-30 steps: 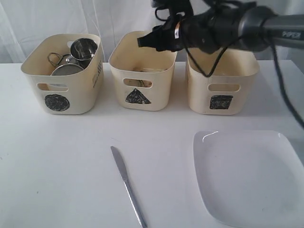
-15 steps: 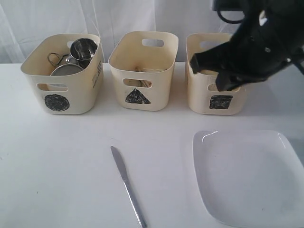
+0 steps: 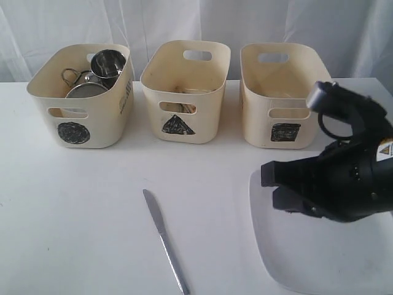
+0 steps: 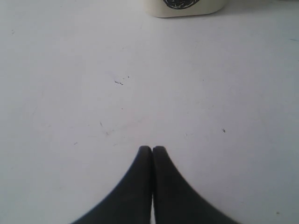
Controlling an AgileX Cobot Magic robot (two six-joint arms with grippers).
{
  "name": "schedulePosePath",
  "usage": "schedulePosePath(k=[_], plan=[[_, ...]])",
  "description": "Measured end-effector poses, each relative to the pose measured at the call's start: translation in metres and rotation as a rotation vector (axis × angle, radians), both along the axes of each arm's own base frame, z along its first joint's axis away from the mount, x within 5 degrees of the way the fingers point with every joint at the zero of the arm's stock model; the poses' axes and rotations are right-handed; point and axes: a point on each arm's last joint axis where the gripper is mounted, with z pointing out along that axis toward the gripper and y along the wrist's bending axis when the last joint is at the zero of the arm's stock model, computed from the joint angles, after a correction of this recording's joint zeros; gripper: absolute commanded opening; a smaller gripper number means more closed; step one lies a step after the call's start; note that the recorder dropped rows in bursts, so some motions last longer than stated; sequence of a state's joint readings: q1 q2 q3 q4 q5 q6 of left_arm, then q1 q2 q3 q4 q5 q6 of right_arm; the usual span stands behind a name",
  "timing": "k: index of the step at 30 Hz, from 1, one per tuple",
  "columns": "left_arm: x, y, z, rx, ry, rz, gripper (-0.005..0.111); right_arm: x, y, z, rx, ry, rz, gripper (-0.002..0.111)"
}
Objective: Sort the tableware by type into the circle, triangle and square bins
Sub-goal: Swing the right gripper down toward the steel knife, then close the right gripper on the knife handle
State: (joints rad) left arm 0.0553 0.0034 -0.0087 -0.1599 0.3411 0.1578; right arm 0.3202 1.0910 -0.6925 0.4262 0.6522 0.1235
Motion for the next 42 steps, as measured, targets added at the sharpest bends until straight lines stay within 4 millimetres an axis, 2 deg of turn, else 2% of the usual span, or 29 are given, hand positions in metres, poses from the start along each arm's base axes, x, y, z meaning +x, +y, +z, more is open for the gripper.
schedulePosePath(k=[4,12,16,21,24,29,35,38,42], plan=[[0.000,0.000,0.000,0.000,0.000,0.000,0.000,-0.004,0.011,-0.002,0.092,0.020,0.081,0.000],[0.000,0.000,0.000,0.000,0.000,0.000,0.000,-0.015,0.033,-0.002,0.042,-0.054,0.276,0.000],[0.000,0.000,0.000,0.000,0.000,0.000,0.000,-0.019,0.048,-0.012,-0.069,-0.080,0.414,0.000],[0.000,0.000,0.000,0.000,0.000,0.000,0.000,-0.019,0.065,-0.045,-0.349,-0.060,0.627,0.000],[0.000,0.000,0.000,0.000,0.000,0.000,0.000,-0.014,0.071,-0.055,-0.355,-0.029,0.565,0.000],[0.000,0.000,0.000,0.000,0.000,0.000,0.000,-0.002,0.093,-0.049,-0.277,-0.016,0.527,0.000],[0.000,0.000,0.000,0.000,0.000,0.000,0.000,0.022,0.138,-0.048,-0.284,0.039,0.562,0.000],[0.000,0.000,0.000,0.000,0.000,0.000,0.000,0.035,0.155,-0.064,-0.353,0.091,0.557,0.000],[0.000,0.000,0.000,0.000,0.000,0.000,0.000,0.048,0.161,-0.089,-0.480,0.152,0.560,0.000]])
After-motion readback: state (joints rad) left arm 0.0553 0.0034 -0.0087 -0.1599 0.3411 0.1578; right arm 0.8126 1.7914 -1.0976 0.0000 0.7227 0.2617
